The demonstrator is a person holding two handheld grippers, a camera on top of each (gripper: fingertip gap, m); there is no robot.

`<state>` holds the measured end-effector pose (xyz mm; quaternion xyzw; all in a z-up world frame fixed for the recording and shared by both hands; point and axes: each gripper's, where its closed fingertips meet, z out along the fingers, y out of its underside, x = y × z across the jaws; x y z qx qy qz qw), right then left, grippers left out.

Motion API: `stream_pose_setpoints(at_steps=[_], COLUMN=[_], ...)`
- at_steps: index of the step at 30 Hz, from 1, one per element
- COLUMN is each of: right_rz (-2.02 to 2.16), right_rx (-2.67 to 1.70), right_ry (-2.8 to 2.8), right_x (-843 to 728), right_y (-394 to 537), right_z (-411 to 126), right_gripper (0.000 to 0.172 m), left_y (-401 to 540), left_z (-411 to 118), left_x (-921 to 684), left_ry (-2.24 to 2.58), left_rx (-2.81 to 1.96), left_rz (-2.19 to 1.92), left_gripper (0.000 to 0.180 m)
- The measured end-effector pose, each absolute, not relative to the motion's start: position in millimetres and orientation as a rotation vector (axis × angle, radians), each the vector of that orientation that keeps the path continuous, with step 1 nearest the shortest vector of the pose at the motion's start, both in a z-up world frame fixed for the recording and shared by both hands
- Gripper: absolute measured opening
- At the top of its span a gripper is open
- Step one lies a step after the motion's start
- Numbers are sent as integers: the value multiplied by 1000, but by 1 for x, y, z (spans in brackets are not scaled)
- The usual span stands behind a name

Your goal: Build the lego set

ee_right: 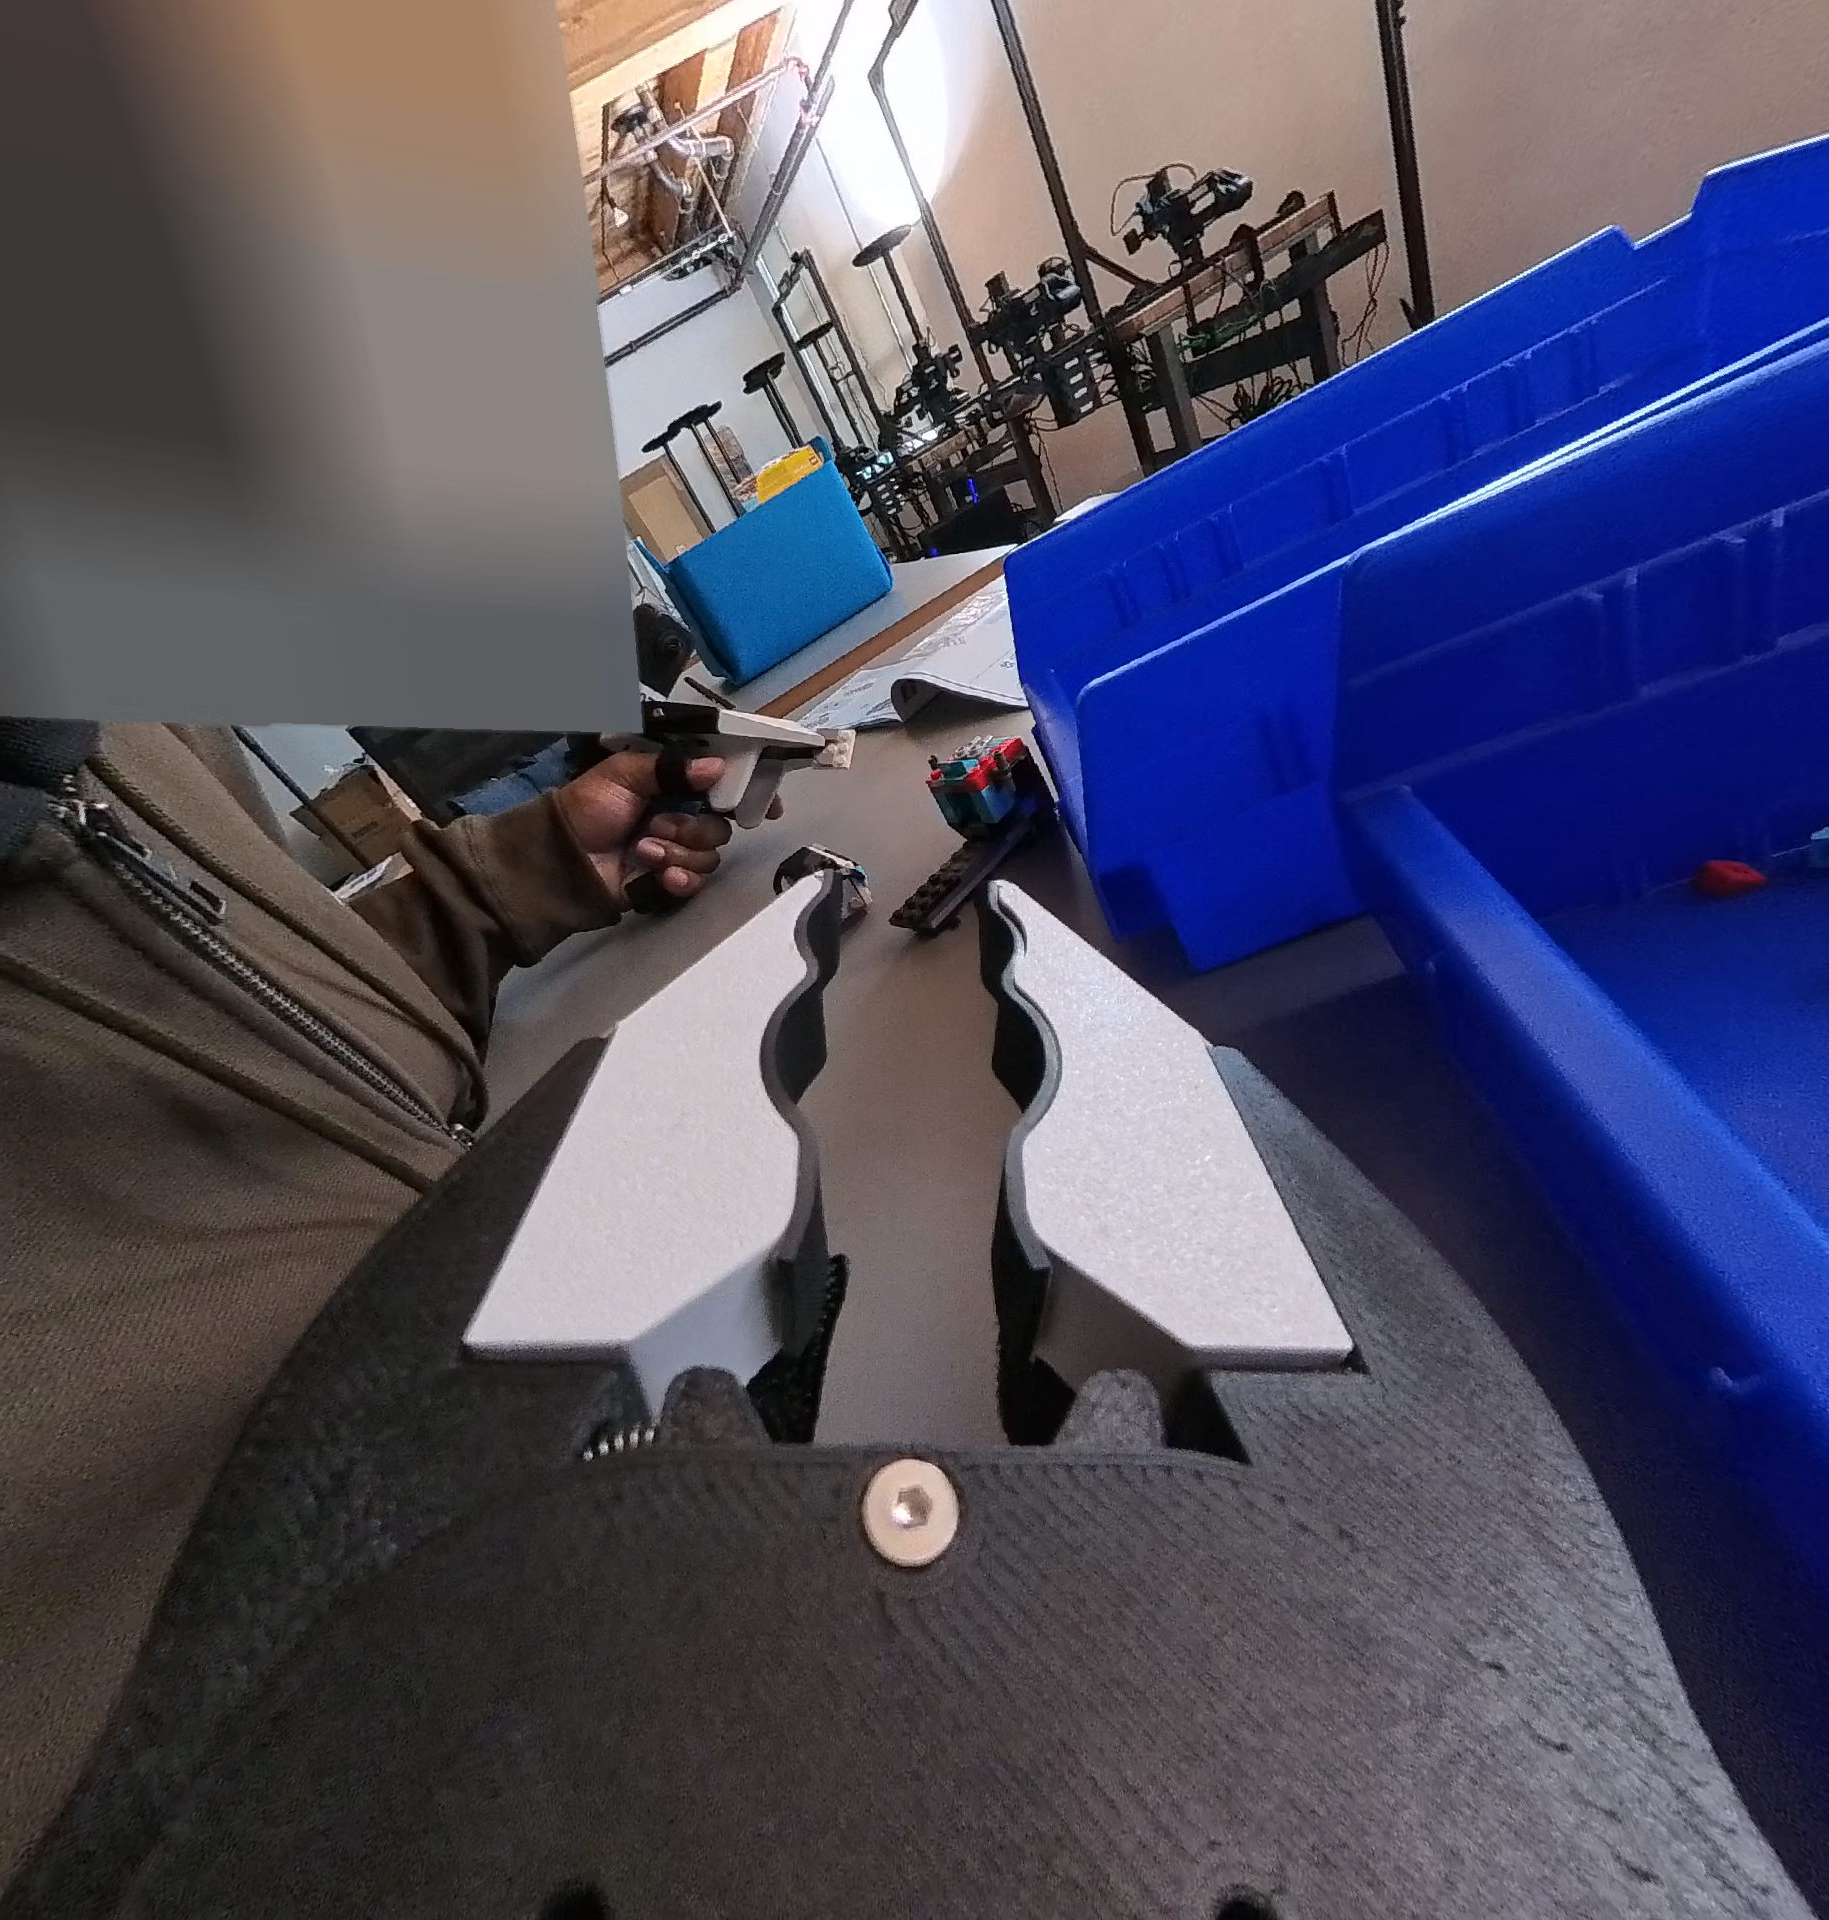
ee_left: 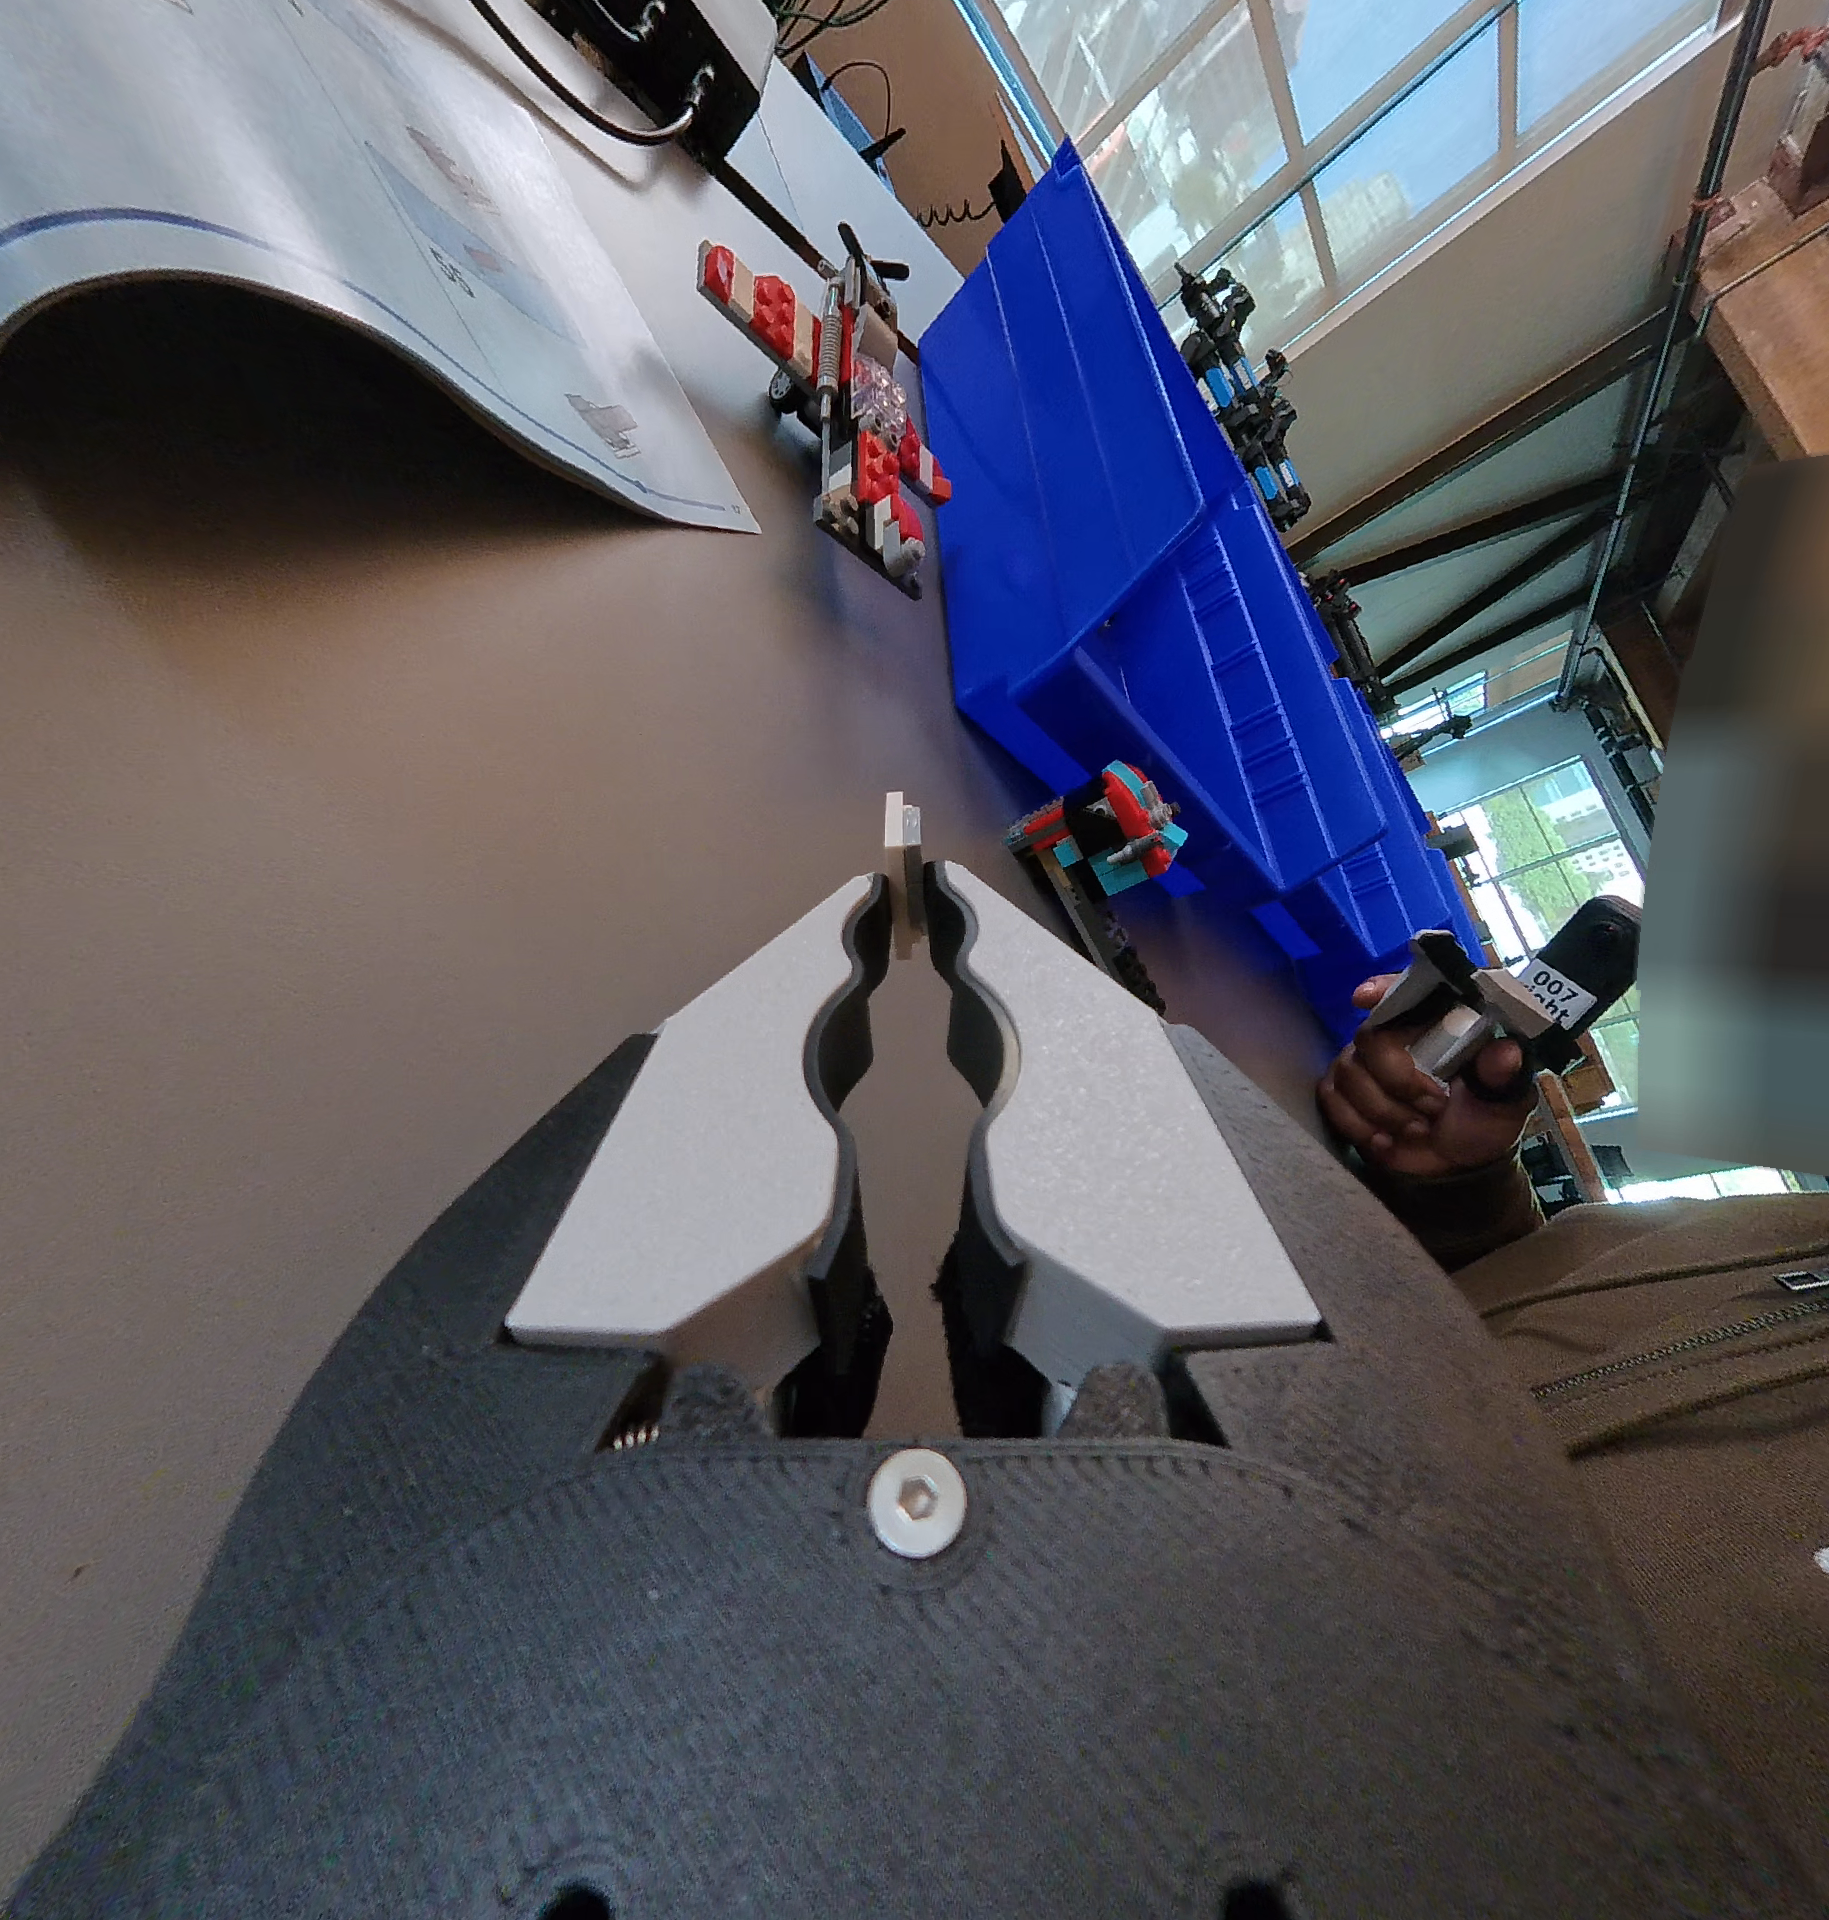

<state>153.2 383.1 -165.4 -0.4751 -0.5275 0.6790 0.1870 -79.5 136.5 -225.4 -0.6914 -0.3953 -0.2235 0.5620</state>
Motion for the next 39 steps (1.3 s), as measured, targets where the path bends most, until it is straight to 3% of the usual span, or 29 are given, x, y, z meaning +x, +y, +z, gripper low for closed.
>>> stream_pose_setpoints(at_steps=[39], right_rz=[1840], right_rx=[-1188], right_ry=[-1901], right_x=[135], right_y=[289], right_z=[-186], right_gripper=[27], left_y=[139], left_z=[-233], left_x=[-78], left_ry=[-970], left_rx=[-1650], left_rz=[-611], left_gripper=[7])
